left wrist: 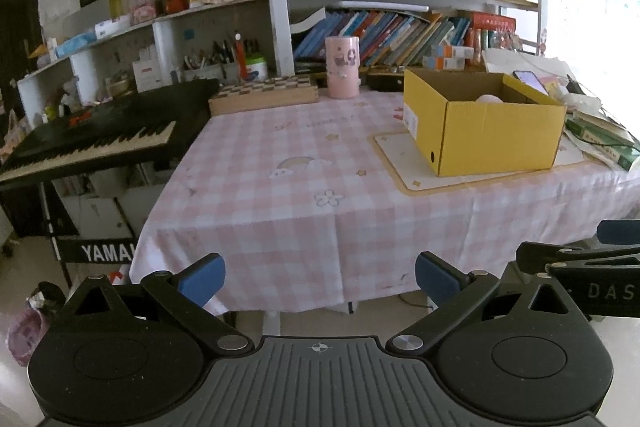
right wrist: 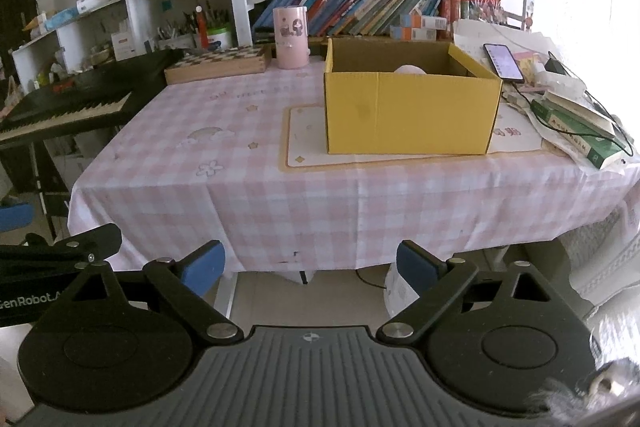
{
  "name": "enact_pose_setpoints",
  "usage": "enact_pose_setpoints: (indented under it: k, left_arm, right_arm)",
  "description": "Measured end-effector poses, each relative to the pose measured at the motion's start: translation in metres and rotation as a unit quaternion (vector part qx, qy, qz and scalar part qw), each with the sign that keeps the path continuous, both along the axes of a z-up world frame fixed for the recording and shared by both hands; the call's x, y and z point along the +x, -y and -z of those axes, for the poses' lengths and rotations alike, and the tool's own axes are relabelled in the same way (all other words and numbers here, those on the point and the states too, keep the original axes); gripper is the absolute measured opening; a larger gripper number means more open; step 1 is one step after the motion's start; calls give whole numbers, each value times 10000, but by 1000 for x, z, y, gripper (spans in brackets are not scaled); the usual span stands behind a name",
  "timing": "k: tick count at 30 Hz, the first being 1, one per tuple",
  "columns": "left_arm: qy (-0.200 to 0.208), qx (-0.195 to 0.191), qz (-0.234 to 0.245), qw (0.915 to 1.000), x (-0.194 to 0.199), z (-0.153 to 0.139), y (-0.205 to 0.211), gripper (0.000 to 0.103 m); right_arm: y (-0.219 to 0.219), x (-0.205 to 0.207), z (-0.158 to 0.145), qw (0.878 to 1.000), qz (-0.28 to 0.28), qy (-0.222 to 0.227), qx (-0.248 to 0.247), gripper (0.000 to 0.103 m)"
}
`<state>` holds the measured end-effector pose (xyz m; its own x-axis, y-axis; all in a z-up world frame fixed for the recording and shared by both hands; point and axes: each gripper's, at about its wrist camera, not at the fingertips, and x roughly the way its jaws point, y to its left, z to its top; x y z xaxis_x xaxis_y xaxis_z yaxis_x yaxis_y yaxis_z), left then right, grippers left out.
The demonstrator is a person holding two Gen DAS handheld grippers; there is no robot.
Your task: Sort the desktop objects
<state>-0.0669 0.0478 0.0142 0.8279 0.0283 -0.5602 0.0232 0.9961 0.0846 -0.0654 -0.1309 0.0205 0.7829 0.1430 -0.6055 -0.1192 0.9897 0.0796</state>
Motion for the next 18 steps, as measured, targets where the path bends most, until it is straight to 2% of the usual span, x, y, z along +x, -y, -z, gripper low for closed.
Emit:
enact_pose_setpoints:
  k: [18]
  left_arm:
    - [-7, -87, 33, 10000, 2, 2, 5, 102]
  right_arm:
    - [6, 5, 4, 9999, 37, -159, 32, 94]
